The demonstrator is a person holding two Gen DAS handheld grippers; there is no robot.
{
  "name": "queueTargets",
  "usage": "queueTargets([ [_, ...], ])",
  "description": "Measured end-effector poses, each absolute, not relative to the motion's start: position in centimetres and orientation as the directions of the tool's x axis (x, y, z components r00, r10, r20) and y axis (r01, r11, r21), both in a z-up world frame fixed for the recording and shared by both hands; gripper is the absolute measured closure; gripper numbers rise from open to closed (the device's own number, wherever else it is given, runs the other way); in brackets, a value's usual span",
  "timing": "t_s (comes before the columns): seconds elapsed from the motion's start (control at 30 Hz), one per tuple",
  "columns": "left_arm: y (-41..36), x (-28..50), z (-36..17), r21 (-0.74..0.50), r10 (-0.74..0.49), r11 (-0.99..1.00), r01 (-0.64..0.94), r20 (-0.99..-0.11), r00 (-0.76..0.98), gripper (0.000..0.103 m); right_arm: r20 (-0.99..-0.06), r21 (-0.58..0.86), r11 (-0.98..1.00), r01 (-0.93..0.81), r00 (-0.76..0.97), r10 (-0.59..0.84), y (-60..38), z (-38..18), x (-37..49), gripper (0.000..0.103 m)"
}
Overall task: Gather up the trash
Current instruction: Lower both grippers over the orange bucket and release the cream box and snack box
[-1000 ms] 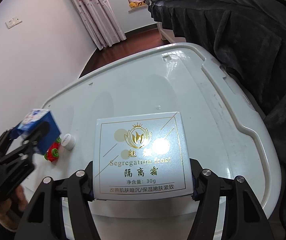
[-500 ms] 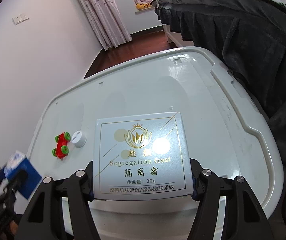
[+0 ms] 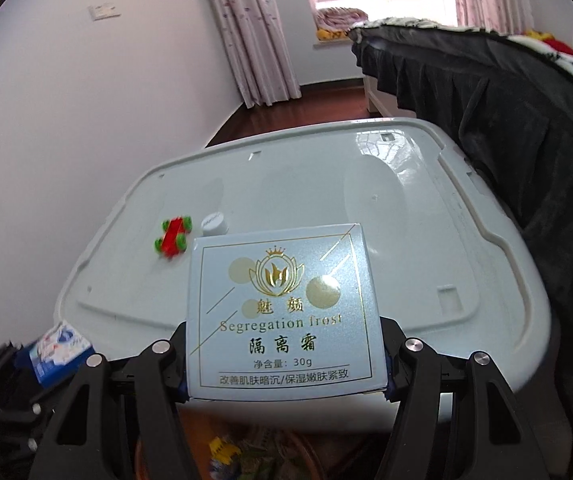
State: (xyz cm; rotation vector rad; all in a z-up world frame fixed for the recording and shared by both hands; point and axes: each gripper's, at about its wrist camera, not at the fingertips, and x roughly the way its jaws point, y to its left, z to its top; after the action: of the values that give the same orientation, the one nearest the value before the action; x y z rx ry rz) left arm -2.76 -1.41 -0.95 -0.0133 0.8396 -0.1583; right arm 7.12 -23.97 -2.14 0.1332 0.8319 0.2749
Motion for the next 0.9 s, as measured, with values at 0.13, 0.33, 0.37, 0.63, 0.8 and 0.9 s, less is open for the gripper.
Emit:
queueTargets([
  [0.13,-1.2,-4.2,-1.5,-0.08,-0.154,0.987,0.143,-0.746,0.648,0.034,-0.714,0.187,0.96,-0.209,0.642,0.28,-24.0,-2.3,4.6,0.04],
  [0.33,-0.8,-6.1,-3.0,-0.096,-0.166,0.985,0.147,-0.775,0.609,0.034,-0.741,0.206,0.955,-0.216,0.603,0.296,-24.4,-3.1,1.0,0.04],
  [0.37,-0.7,-6.2,-3.3,-0.108,-0.175,0.983,0.148,-0.787,0.592,0.034,-0.747,0.215,0.953,-0.215,0.592,0.302,-24.4,-3.3,0.4,0.04],
  [0.63,-0.5,-6.9,-6.2,-0.186,-0.241,0.969,0.165,-0.86,0.449,0.034,-0.818,0.261,0.929,-0.263,0.451,0.357,-22.5,-5.1,-4.0,0.04],
  [0.8,-0.4,-6.5,-7.9,-0.198,-0.246,0.967,0.16,-0.888,0.389,0.034,-0.846,0.25,0.927,-0.279,0.402,0.349,-21.9,-6.2,-4.0,0.04],
  [0.9,-0.2,-6.4,-9.1,-0.203,-0.242,0.968,0.144,-0.902,0.357,0.034,-0.865,0.258,0.927,-0.274,0.361,0.348,-21.8,-7.5,-3.6,0.04],
])
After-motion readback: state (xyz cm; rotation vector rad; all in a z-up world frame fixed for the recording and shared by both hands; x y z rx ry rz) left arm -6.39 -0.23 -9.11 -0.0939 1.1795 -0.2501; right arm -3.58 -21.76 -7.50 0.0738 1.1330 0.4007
